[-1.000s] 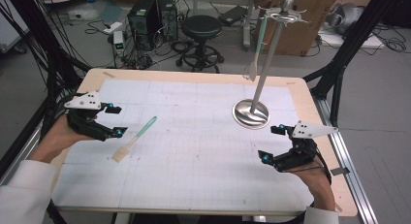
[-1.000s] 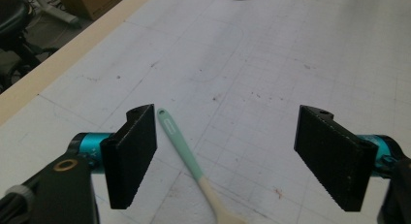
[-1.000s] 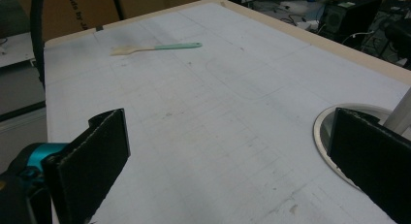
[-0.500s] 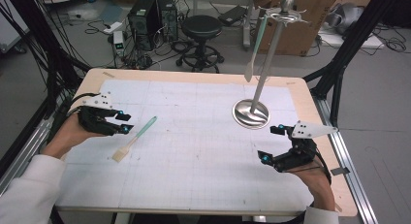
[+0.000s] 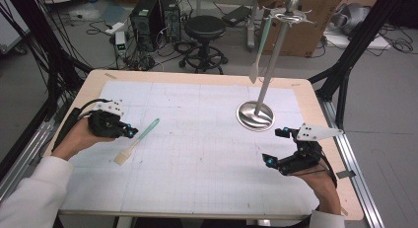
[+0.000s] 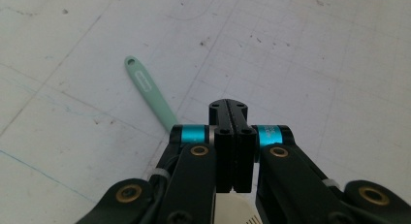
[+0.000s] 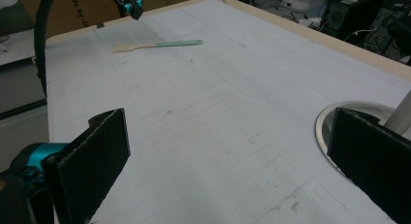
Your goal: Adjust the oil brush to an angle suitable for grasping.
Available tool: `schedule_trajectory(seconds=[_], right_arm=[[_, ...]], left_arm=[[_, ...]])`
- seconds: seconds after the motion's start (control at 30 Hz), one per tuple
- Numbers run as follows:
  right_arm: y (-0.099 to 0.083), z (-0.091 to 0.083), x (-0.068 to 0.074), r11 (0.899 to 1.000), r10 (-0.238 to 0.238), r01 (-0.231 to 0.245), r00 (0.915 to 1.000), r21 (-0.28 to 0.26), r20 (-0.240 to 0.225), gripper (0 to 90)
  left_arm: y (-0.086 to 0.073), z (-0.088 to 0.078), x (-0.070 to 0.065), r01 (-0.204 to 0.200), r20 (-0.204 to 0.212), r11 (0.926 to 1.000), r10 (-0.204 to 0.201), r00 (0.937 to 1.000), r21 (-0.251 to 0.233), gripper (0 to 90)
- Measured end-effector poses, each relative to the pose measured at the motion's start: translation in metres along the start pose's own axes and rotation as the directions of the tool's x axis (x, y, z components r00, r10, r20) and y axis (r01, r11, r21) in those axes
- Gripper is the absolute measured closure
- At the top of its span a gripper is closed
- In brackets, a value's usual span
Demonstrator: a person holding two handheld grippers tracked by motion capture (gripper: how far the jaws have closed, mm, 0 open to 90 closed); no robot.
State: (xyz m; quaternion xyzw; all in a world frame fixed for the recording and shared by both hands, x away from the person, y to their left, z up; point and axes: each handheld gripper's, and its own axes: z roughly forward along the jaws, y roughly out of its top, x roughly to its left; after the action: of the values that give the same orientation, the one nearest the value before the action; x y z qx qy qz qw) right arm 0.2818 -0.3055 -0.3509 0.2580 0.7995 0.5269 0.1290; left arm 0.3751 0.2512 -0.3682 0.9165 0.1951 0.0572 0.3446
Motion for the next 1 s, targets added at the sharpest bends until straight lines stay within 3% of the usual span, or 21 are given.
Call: schedule_trajectory(seconds=[0.57, 0.83, 0.87, 1.0], right_arm=[[0.000, 0.002, 0.000, 1.000, 0.001, -0.001, 1.0000, 0.009, -0.001, 0.2], [0.000, 0.002, 0.001, 1.000, 0.005, -0.005, 1.0000, 0.010, -0.003, 0.2], [0.000, 0.002, 0.001, 1.000, 0.003, -0.003, 1.0000, 0.011, -0.003, 0.2], [-0.001, 0.001, 0.000, 1.000, 0.004, -0.004, 1.0000, 0.007, 0.001, 0.2]], left_arm=[[-0.023, 0.028, 0.001, 0.027, 0.045, 0.9934, -0.032, 0.9985, 0.111, 89.8], [-0.026, 0.033, -0.001, 0.037, 0.044, 0.9870, -0.044, 0.9980, 0.157, 89.7], [-0.026, 0.033, 0.000, 0.022, 0.047, 0.9849, -0.031, 0.9984, 0.172, 89.7], [-0.031, 0.035, 0.000, 0.039, 0.046, 0.9834, -0.048, 0.9978, 0.177, 89.7]])
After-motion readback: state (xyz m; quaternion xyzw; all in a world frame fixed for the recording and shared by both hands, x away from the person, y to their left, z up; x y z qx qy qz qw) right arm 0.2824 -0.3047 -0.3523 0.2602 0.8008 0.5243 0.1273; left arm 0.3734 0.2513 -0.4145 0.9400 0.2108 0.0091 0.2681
